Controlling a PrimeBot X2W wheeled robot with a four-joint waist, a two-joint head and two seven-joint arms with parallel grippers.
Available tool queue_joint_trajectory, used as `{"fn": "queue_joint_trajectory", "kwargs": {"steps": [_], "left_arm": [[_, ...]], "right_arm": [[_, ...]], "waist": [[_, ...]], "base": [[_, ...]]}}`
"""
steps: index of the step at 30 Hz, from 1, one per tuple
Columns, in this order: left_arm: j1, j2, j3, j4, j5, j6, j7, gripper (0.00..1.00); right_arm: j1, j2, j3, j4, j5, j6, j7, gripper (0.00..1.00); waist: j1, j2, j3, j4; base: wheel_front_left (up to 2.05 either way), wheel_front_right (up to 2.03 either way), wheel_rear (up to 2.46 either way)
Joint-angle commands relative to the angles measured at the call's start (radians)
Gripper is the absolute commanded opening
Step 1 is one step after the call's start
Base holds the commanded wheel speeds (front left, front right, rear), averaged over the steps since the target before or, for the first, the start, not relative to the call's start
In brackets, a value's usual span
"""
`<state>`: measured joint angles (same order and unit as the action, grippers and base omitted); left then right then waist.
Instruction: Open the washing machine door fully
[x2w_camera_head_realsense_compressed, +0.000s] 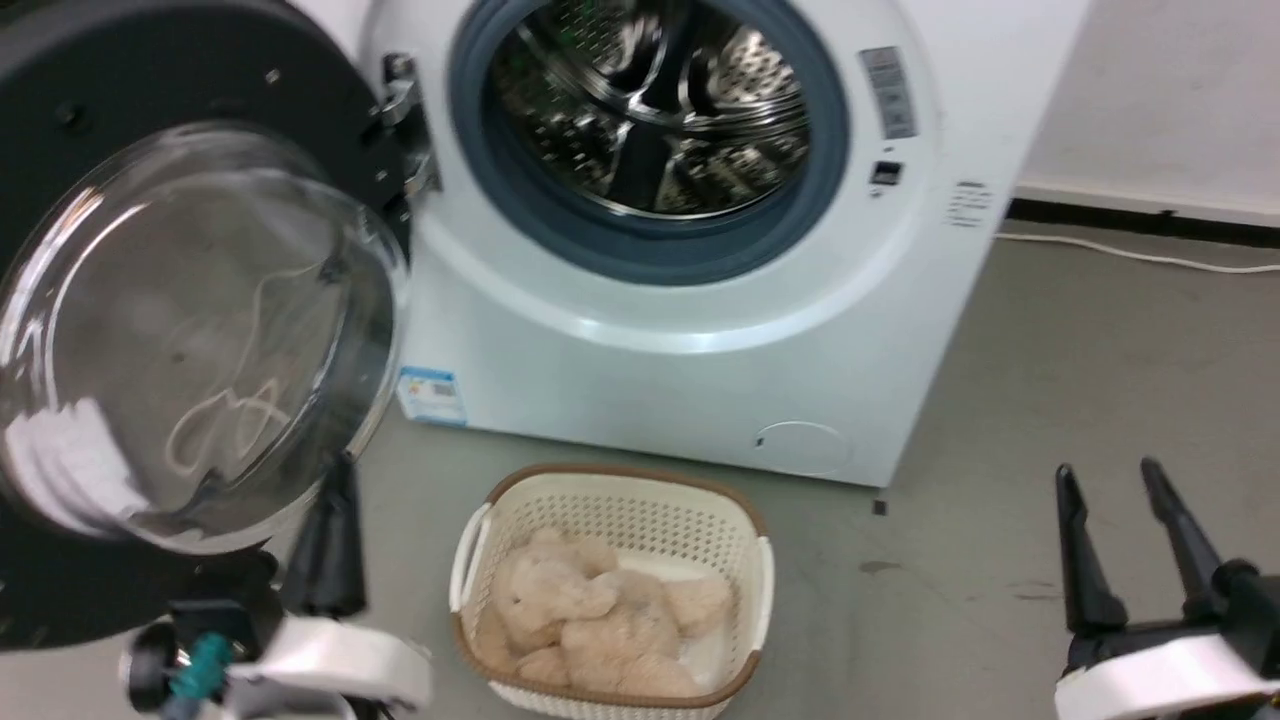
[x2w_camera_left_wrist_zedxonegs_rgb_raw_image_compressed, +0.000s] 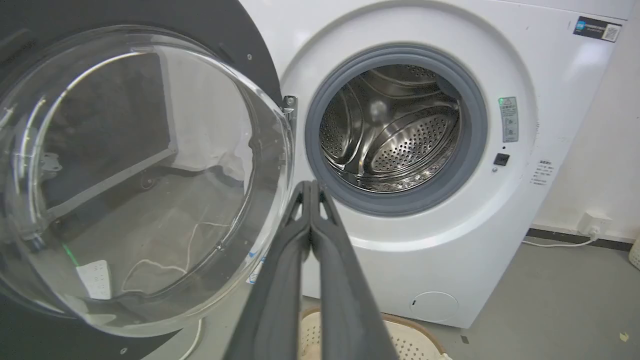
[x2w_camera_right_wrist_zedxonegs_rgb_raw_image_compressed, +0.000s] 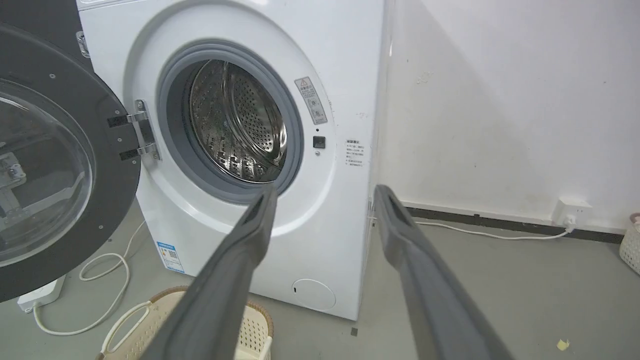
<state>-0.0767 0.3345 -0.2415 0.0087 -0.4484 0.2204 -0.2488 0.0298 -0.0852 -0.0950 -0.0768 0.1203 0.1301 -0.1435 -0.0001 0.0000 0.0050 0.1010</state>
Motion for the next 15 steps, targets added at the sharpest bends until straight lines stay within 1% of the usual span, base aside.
{"fn": "queue_joint_trajectory", "kwargs": {"steps": [1,3,10,15], "left_arm": [[0.036,-0.02,-0.014,-0.013,0.011,0.017,-0.008,1.0],[0.059,-0.038,-0.028,-0.014,0.015,0.028,-0.009,1.0],[0.102,-0.07,-0.09,0.027,0.049,0.035,-0.009,1.0],[0.111,-0.085,-0.097,0.044,0.056,0.039,-0.011,1.0]], "right_arm": [[0.025,0.011,0.005,-0.006,-0.008,0.001,-0.007,1.0],[0.041,0.018,0.01,-0.005,-0.007,0.001,-0.009,1.0],[0.08,0.031,0.022,0.008,-0.009,0.001,-0.02,1.0],[0.097,0.033,0.034,0.016,-0.029,0.001,-0.023,1.0]], "waist": [[0.0001,0.0,-0.019,-0.032],[0.0001,0.0,-0.022,-0.041],[0.0001,0.0,-0.024,-0.057],[0.0001,0.0,-0.023,-0.059]], "base": [[0.0,0.0,0.0],[0.0,0.0,0.0],[0.0,0.0,0.0],[0.0,0.0,0.0]]}}
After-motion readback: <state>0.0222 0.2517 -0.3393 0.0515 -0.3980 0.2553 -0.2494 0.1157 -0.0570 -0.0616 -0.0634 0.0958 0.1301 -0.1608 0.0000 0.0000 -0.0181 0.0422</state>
